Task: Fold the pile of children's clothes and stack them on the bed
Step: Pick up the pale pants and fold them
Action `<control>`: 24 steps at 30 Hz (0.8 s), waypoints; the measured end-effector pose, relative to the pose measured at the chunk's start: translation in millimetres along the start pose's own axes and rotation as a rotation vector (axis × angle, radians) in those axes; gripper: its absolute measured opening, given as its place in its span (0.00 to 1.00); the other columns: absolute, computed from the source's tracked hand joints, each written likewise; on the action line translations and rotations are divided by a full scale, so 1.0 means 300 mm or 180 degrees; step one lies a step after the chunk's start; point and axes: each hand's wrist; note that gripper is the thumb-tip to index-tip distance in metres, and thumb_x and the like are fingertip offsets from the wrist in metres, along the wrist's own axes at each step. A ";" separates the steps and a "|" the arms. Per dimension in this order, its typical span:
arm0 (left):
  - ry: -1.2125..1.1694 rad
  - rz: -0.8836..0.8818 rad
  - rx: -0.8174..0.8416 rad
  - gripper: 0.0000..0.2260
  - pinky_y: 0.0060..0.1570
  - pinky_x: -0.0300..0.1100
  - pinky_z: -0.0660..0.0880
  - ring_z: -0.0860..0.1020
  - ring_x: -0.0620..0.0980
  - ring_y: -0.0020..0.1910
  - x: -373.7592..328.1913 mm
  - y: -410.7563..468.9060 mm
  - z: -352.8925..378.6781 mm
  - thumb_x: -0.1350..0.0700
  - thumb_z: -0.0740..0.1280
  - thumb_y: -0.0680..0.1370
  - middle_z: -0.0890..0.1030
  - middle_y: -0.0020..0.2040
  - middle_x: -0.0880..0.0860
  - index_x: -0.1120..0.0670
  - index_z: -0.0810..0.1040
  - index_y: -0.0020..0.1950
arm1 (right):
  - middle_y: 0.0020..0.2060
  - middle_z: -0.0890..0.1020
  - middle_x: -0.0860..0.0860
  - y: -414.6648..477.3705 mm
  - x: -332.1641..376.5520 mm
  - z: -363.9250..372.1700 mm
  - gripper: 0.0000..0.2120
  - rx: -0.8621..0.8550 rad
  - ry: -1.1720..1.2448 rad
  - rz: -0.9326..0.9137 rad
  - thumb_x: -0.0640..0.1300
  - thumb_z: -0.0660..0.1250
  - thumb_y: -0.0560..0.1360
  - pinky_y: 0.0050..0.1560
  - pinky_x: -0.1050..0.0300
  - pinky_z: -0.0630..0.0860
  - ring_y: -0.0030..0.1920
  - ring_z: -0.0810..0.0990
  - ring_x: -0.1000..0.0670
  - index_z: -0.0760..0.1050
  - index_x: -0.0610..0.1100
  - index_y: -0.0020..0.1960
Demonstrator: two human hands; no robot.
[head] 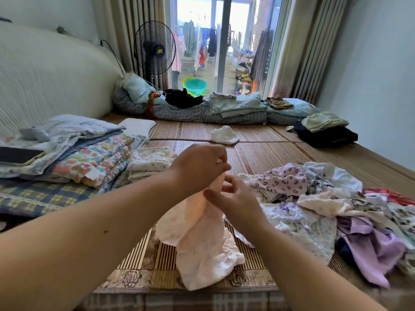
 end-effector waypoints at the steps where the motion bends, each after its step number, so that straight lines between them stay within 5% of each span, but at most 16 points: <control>1: 0.0038 0.0036 -0.0018 0.09 0.42 0.37 0.66 0.74 0.46 0.43 -0.011 0.019 0.001 0.48 0.64 0.79 0.79 0.46 0.49 0.51 0.80 0.51 | 0.46 0.79 0.58 0.004 0.002 0.024 0.19 -0.0178 -0.0384 -0.0048 0.55 0.71 0.68 0.47 0.57 0.75 0.47 0.78 0.55 0.74 0.51 0.56; 3: 0.0137 0.0217 0.0043 0.09 0.44 0.36 0.65 0.76 0.48 0.48 -0.039 0.049 -0.004 0.48 0.65 0.78 0.79 0.51 0.50 0.49 0.82 0.54 | 0.37 0.77 0.55 0.019 0.007 0.049 0.05 -0.0592 -0.0934 -0.0236 0.47 0.66 0.72 0.37 0.60 0.68 0.39 0.75 0.51 0.72 0.48 0.43; 6: -0.0045 0.0332 0.0275 0.11 0.48 0.33 0.64 0.72 0.42 0.47 -0.040 0.065 -0.046 0.49 0.67 0.78 0.72 0.49 0.46 0.47 0.82 0.58 | 0.28 0.72 0.53 0.060 -0.003 0.017 0.11 -0.0806 -0.1250 -0.0476 0.41 0.60 0.73 0.29 0.59 0.61 0.31 0.70 0.49 0.66 0.46 0.32; 11: 0.0246 0.0271 0.0410 0.10 0.55 0.44 0.72 0.71 0.44 0.49 0.080 0.070 -0.145 0.47 0.69 0.76 0.72 0.44 0.45 0.47 0.84 0.54 | 0.35 0.80 0.48 0.096 0.000 -0.140 0.08 -0.0400 -0.2458 -0.1176 0.42 0.60 0.78 0.35 0.56 0.65 0.38 0.78 0.45 0.76 0.46 0.42; 16: 0.0488 0.0474 0.0746 0.22 0.44 0.45 0.76 0.76 0.48 0.42 0.163 0.049 -0.215 0.35 0.69 0.61 0.76 0.43 0.49 0.51 0.83 0.41 | 0.54 0.83 0.46 0.129 0.098 -0.261 0.15 0.0068 -0.2728 -0.1182 0.44 0.60 0.80 0.53 0.55 0.73 0.55 0.80 0.44 0.76 0.49 0.65; 19: 0.0808 0.0455 0.0780 0.15 0.37 0.44 0.72 0.73 0.47 0.34 0.182 0.043 -0.229 0.39 0.72 0.68 0.75 0.32 0.49 0.49 0.75 0.32 | 0.52 0.80 0.45 0.156 0.171 -0.316 0.12 0.0128 -0.2625 -0.1179 0.45 0.61 0.80 0.46 0.56 0.71 0.52 0.79 0.45 0.79 0.48 0.60; 24: 0.0203 -0.0304 0.0334 0.19 0.31 0.41 0.63 0.68 0.45 0.29 0.203 0.067 -0.263 0.45 0.68 0.76 0.69 0.28 0.49 0.54 0.71 0.30 | 0.40 0.83 0.49 0.188 0.279 -0.366 0.05 0.0042 -0.1736 -0.0888 0.47 0.68 0.76 0.45 0.52 0.77 0.41 0.81 0.47 0.82 0.49 0.45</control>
Point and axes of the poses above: each hand's wrist, its own y-axis towards the middle knuckle, its own z-axis out of the palm, x = y × z
